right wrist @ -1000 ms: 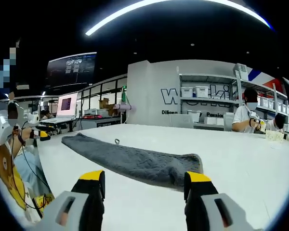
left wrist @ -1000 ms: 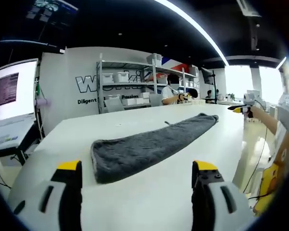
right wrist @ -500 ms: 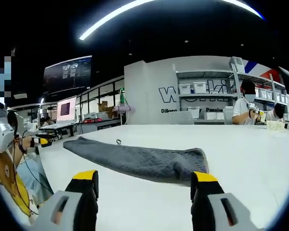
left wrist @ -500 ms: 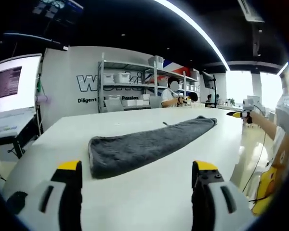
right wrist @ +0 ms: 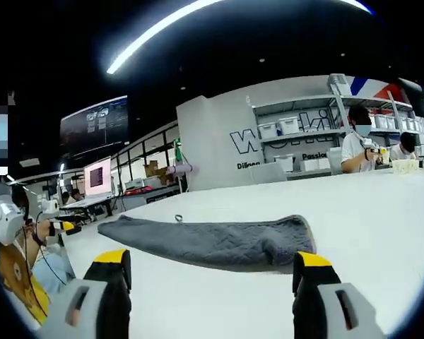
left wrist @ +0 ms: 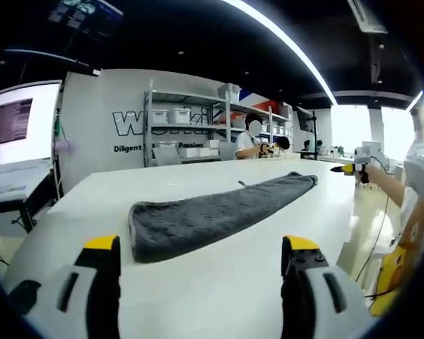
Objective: Fold the towel on the table until its edges align and the towel forms a compact rectangular stack.
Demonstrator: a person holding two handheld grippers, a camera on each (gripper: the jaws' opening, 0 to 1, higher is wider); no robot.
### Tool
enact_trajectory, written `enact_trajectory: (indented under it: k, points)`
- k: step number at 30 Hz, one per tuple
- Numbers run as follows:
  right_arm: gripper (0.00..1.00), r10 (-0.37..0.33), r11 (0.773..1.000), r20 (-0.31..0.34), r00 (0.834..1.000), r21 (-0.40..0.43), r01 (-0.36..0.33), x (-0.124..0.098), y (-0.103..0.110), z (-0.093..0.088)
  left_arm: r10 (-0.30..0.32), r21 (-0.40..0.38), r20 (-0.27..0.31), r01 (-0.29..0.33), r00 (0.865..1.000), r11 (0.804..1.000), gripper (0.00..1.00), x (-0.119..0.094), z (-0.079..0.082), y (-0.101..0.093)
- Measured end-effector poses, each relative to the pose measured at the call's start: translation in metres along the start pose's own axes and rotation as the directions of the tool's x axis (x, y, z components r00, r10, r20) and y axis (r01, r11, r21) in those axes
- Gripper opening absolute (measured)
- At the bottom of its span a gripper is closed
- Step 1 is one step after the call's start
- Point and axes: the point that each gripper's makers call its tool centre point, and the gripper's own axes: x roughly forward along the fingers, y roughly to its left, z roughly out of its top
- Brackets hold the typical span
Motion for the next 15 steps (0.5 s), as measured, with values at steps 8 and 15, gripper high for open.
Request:
enact_trajectory:
  k: [8, 15]
  points:
    - [1.0, 0.022, 0.998, 0.013, 1.0, 0.061, -0.023, 0.0045, 0.0033, 0.0009, -0.003, -0.006, 0.0, 0.003, 1.0, 1.0, 0.99, 0.002, -0.0015, 0.0001]
    - [1.0, 0.007, 0.988, -0.011, 1.0, 0.156, -0.005, 0.0099, -0.0017, -0.0018, -0.015, -0.001, 0.005, 0.015, 1.0, 1.0, 0.99, 0.0035, -0.0006, -0.0012]
